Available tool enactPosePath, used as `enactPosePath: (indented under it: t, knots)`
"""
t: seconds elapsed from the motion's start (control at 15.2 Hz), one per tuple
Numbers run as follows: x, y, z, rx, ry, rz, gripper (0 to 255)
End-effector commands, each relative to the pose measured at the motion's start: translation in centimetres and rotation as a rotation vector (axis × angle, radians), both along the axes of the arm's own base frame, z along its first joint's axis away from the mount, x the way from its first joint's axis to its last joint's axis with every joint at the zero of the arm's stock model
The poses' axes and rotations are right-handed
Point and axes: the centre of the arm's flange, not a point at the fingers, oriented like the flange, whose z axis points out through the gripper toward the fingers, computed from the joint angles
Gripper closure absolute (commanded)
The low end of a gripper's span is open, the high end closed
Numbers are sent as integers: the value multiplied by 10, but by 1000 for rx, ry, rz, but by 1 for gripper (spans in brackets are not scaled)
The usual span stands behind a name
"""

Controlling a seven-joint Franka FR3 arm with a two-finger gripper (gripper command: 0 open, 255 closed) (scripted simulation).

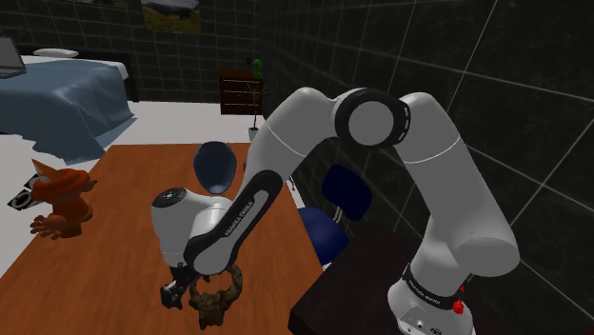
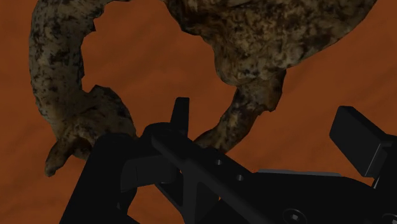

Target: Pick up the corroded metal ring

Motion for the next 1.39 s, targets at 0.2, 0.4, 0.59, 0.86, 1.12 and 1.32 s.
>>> enactPosePath:
  t: [0.2, 0.4, 0.59, 0.86, 1.12, 1.32]
  knots:
    - [0, 0, -24, 0, -1, 0, 0]
    - [0, 1, -24, 0, -1, 0, 255]
    - [0, 0, -24, 0, -1, 0, 255]
    - [0, 1, -24, 0, -1, 0, 255]
    - [0, 0, -8, 0, -1, 0, 255]
    - [0, 0, 8, 0, -1, 0, 255]
